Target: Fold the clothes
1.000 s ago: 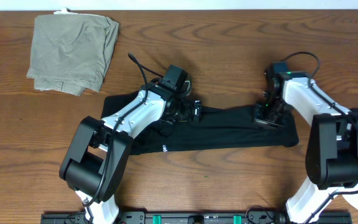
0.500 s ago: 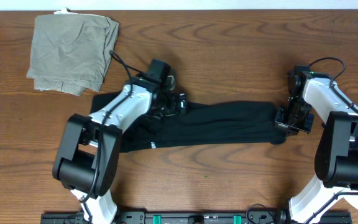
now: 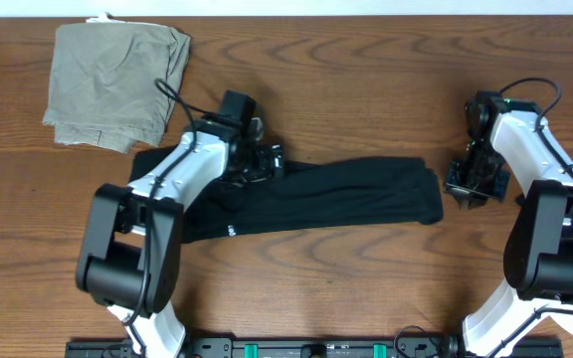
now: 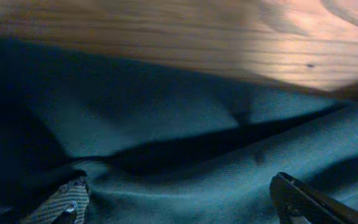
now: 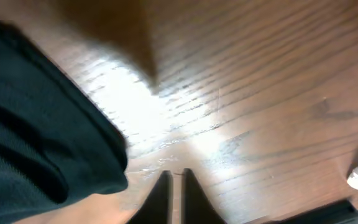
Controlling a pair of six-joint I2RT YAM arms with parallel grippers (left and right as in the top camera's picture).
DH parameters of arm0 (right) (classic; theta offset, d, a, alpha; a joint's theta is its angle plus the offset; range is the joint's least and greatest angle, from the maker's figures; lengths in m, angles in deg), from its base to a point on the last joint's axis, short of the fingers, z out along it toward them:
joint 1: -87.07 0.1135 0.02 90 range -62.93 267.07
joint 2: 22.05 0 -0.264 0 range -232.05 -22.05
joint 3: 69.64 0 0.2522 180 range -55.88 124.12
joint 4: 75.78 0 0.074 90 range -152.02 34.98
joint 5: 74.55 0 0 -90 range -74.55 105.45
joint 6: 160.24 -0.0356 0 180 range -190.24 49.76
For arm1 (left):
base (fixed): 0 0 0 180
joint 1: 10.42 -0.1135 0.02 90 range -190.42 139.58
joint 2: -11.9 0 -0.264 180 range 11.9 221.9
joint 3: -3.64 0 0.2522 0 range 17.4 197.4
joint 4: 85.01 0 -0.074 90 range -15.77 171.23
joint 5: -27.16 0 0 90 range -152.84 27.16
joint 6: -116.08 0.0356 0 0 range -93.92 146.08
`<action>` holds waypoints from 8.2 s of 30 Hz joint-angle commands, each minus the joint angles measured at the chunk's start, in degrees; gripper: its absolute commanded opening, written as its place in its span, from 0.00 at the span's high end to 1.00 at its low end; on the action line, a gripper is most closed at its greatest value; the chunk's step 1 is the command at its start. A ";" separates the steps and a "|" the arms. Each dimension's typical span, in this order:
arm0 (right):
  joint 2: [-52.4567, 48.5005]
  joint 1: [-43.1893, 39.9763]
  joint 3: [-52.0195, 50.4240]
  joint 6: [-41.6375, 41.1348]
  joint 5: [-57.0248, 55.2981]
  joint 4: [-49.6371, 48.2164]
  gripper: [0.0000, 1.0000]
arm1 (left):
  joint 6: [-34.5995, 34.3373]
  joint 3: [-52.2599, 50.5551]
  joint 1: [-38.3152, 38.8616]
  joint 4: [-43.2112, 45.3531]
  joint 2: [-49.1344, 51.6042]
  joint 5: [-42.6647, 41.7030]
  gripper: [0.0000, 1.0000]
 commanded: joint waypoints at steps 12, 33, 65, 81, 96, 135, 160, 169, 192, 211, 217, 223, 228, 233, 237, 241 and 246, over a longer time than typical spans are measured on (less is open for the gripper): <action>0.00 -4.17 1.01 17.68 19.10 -3.98 0.01 | 0.87 -0.92 -2.01 -7.04 -14.91 3.30 0.02; -3.63 -10.08 0.90 32.83 33.22 -6.32 0.01 | 0.52 -0.92 -2.01 -8.98 -15.19 3.32 0.02; -8.04 -7.54 -9.03 34.42 43.28 -16.37 0.01 | 0.50 -0.92 -2.01 -8.98 -15.21 3.30 0.02; -8.04 -4.59 -12.20 32.65 43.01 -19.23 0.46 | 0.50 -0.92 -2.01 -8.98 -15.19 3.30 0.02; -7.96 -6.80 -11.21 16.48 28.48 -20.02 0.99 | 0.52 -0.92 -2.01 -9.20 -15.21 3.30 0.02; -5.38 10.14 14.53 2.27 -0.85 7.04 0.99 | 0.52 -0.92 -2.01 -9.18 -15.21 3.32 0.02; -5.35 28.48 14.82 -5.18 3.96 6.14 0.22 | 0.50 -0.92 -1.99 -9.01 -15.19 3.30 0.02; -5.25 26.14 17.73 -5.18 4.28 8.68 0.37 | 0.50 -0.92 -2.01 -9.01 -15.19 3.30 0.02; -4.22 22.10 10.01 6.03 15.74 1.64 0.52 | 0.48 -0.92 -1.99 -9.05 -15.19 3.30 0.02; -4.22 29.81 5.73 0.79 3.19 -4.31 0.99 | 0.28 -0.92 -1.99 -9.03 -15.19 3.30 0.02; -4.20 30.97 7.34 0.57 5.31 -4.59 0.99 | 0.28 -0.92 -1.99 -9.01 -15.19 3.30 0.02; -4.20 30.97 10.23 -0.70 6.40 -4.46 0.99 | 0.28 -0.92 -1.99 -9.09 -15.19 3.30 0.02; -4.20 30.97 12.63 -0.72 8.35 -4.83 0.99 | 0.28 -0.92 -1.99 -9.05 -15.19 3.30 0.02; -4.20 30.97 13.27 -0.92 9.53 -5.51 0.99 | 0.28 -0.92 -1.99 -9.05 -15.19 3.30 0.02; -4.20 30.97 13.27 -0.87 12.26 -6.05 0.99 | 0.28 -0.92 -1.99 -9.03 -15.19 3.30 0.02; -4.20 30.99 13.27 -0.87 13.07 -5.35 0.86 | 0.28 -0.92 -1.99 -9.07 -15.19 3.30 0.02; -4.02 30.42 13.51 -2.21 9.92 -1.46 0.87 | 0.28 -0.92 -1.99 -9.25 -15.19 3.30 0.02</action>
